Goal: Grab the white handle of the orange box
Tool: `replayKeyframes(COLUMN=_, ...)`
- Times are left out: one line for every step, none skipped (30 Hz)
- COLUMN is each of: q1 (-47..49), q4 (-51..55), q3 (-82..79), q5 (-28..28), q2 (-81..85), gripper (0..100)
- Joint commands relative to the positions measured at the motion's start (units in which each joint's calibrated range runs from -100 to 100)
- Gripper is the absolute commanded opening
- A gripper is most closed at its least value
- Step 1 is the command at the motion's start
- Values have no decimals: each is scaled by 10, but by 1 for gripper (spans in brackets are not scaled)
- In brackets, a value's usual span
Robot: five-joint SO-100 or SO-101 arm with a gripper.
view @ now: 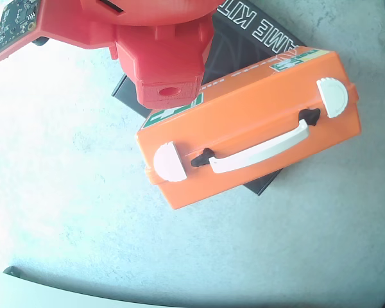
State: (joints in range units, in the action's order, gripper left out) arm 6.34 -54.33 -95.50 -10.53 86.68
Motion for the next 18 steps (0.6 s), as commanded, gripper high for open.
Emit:
replayKeyframes(q1=5, q4=568, q3=-37, q5=1, q2=66, gripper=2)
replayKeyframes(q1=5, q4=568, q3=-37, q5=1, q2=66, gripper=2)
replayKeyframes(q1=5, q4=568, q3=-37, q5=1, q2=66, gripper=2)
replayKeyframes(q1=5, q4=568, q3=-37, q5=1, q2=66, gripper=2)
replayKeyframes(q1=5, q4=568, q3=-37, q5=1, q2=66, gripper=2)
replayKeyframes(q1=5, q4=568, q3=-37, q5=1, q2=66, gripper=2)
replayKeyframes(q1=5, q4=568, q3=-37, q5=1, q2=66, gripper=2)
replayKeyframes(q1=5, q4=567, q3=-37, q5=1, q2=66, gripper=2)
replayKeyframes(q1=5, q4=567, q3=-37, q5=1, q2=66, gripper=2)
replayKeyframes(q1=5, q4=567, q3=-37, q5=1, q2=66, gripper=2)
replayKeyframes(q1=5, q4=567, q3=-37, q5=1, q2=66, gripper=2)
replayKeyframes(q1=5, q4=567, q3=-37, q5=1, q2=66, gripper=2)
replayKeyframes(q1=5, q4=567, q3=-37, q5=1, q2=66, gripper=2)
replayKeyframes(q1=4, q4=567, q3=-37, q5=1, q2=66, gripper=2)
replayKeyframes(q1=4, q4=567, q3=-37, q5=1, q2=66, gripper=2)
replayKeyframes(q1=4, q4=567, q3=-37, q5=1, q2=66, gripper=2)
replayKeyframes(q1=4, q4=566, q3=-37, q5=1, q2=66, gripper=2)
replayKeyframes(q1=4, q4=558, q3=-37, q5=1, q2=66, gripper=2)
